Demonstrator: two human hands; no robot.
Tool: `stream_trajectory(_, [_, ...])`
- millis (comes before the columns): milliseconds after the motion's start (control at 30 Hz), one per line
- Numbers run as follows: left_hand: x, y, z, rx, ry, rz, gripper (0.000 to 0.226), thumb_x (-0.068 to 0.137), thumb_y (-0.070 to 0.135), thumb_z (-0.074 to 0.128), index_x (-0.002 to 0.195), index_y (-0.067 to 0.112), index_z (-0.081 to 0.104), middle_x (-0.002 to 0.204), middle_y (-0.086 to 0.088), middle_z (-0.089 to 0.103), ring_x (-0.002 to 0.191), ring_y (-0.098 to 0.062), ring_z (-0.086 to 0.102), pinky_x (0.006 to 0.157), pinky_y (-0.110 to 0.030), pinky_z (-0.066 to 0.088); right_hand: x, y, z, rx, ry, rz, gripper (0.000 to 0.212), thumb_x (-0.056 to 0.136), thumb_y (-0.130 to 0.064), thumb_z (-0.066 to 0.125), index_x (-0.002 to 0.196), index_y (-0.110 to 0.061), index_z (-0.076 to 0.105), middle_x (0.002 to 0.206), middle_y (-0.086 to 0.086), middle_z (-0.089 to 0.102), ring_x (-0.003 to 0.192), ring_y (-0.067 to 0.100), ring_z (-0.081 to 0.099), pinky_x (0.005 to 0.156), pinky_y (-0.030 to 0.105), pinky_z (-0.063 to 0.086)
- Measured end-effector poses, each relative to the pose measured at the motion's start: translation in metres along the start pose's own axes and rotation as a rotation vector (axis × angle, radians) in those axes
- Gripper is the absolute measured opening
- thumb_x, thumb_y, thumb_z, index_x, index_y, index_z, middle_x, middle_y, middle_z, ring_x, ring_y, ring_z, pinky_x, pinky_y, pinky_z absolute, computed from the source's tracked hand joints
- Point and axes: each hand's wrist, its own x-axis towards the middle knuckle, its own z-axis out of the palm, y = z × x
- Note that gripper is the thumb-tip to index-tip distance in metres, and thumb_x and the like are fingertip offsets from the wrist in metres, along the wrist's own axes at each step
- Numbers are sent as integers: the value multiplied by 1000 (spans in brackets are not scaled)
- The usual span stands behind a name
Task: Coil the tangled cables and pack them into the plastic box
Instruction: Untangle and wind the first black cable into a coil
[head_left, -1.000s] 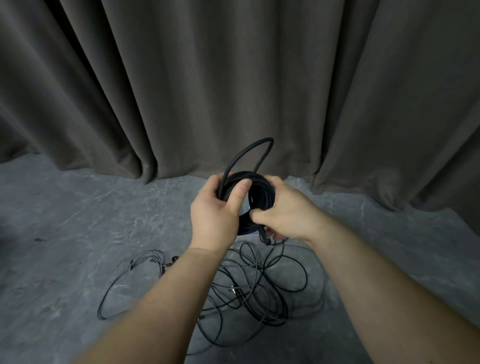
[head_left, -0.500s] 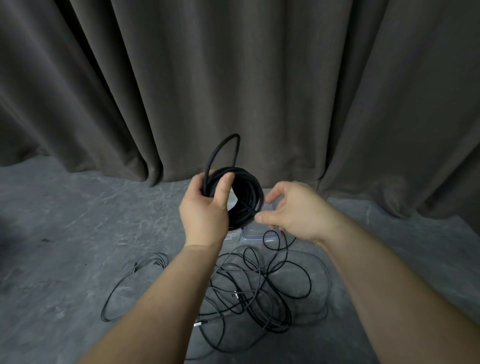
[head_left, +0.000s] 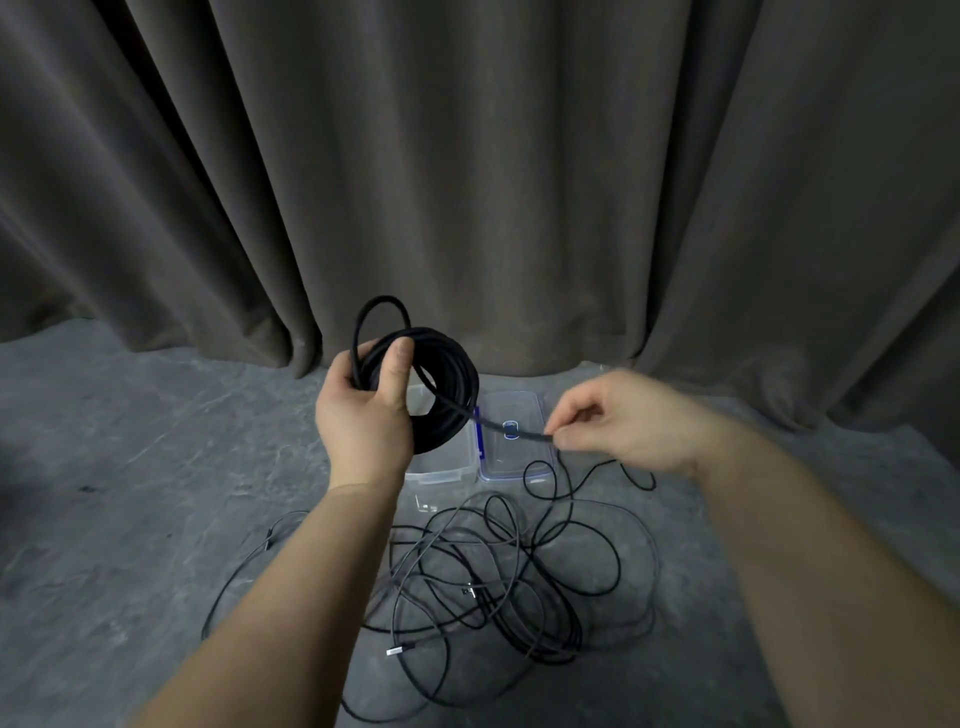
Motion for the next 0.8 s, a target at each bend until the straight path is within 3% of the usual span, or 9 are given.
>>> stream_trajectory(67, [-5,0,4,0,-44,-5,6,90,29,66,91,24,62,88,14,66,77,14,60,72,-2,42,7,-5,15,-166,41,-21,21,81,-12,68,71,-29,66,76,-7,70,71,8,63,74,28,52])
stream_trajectory(233, [-18,-4,16,36,-123,-14,7,88,29,68,89,28,60,87,16,66,78,14,61,73,-4,44,17,-24,40,-117,319,-150,2,79,-27,70,78,-27,68,71,-10,65,69,6,60,69,26,50])
stream_trajectory(367, [-25,-5,22,9,-162,-40,8,89,30,67,89,26,60,89,13,68,80,11,62,72,-4,44,21,-24,52,-354,308,-136,31,79,-42,71,102,-22,70,82,-8,56,79,13,55,69,28,45])
stream_trajectory(433, [-28,-6,25,11,-174,-43,13,88,33,67,94,24,61,90,13,68,82,9,62,73,-5,44,23,-23,55,-485,313,-127,31,84,-41,67,104,-18,69,89,-4,50,88,18,57,71,30,46])
stream_trajectory(600, [-30,-8,27,31,-162,-35,21,87,35,68,100,19,61,90,13,67,83,8,62,75,-9,45,24,-21,53,-452,300,-118,23,91,-22,59,111,-17,67,99,0,51,97,21,57,78,30,47])
stream_trajectory(667, [-29,-8,26,42,-156,-29,21,87,35,68,100,20,61,90,13,67,82,7,62,75,-9,45,22,-23,55,-367,334,-119,21,90,-15,55,107,-15,67,101,1,54,94,19,56,80,29,47])
stream_trajectory(800, [-29,-13,23,114,-172,-26,22,85,38,69,99,24,60,88,15,66,87,3,62,77,-17,47,15,-35,54,-282,304,-190,15,86,-19,57,81,-10,69,78,2,61,74,18,56,70,35,49])
